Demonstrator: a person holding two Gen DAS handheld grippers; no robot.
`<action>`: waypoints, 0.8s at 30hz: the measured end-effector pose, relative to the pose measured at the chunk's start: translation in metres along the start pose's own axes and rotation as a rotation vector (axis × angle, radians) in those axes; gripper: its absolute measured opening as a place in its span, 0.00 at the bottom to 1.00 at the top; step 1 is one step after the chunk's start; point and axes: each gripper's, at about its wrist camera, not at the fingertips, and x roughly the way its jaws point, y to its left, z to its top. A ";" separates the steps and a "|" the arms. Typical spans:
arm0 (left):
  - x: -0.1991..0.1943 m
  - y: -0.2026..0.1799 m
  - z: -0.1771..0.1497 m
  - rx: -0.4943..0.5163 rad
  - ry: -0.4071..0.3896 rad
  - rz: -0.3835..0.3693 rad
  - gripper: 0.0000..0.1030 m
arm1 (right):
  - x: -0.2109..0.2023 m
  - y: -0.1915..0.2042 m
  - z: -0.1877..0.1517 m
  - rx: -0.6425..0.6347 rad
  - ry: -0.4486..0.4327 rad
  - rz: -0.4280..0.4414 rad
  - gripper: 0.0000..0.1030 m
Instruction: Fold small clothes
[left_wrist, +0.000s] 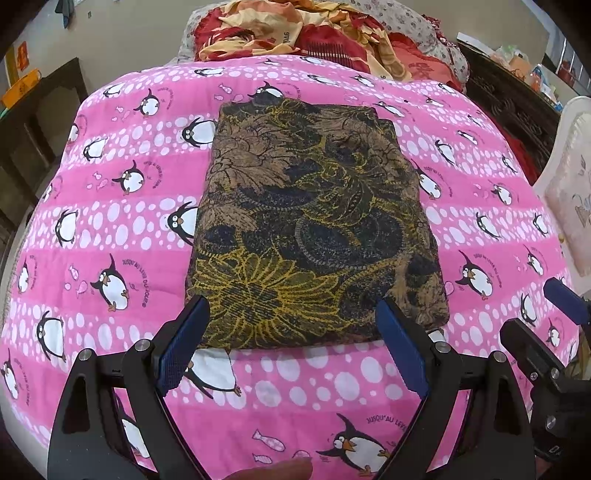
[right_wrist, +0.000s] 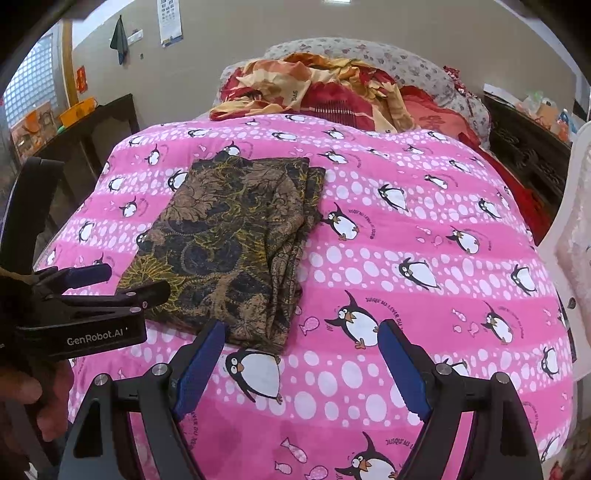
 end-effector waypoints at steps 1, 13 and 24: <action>0.000 0.000 0.000 -0.002 0.001 0.000 0.89 | 0.000 0.000 0.000 0.000 0.000 0.000 0.80; 0.000 0.003 0.002 -0.007 0.000 0.002 0.89 | -0.002 0.004 0.001 -0.008 -0.005 0.005 0.80; -0.008 -0.005 0.001 0.031 -0.039 -0.015 0.89 | -0.003 0.006 0.002 -0.013 -0.010 0.008 0.80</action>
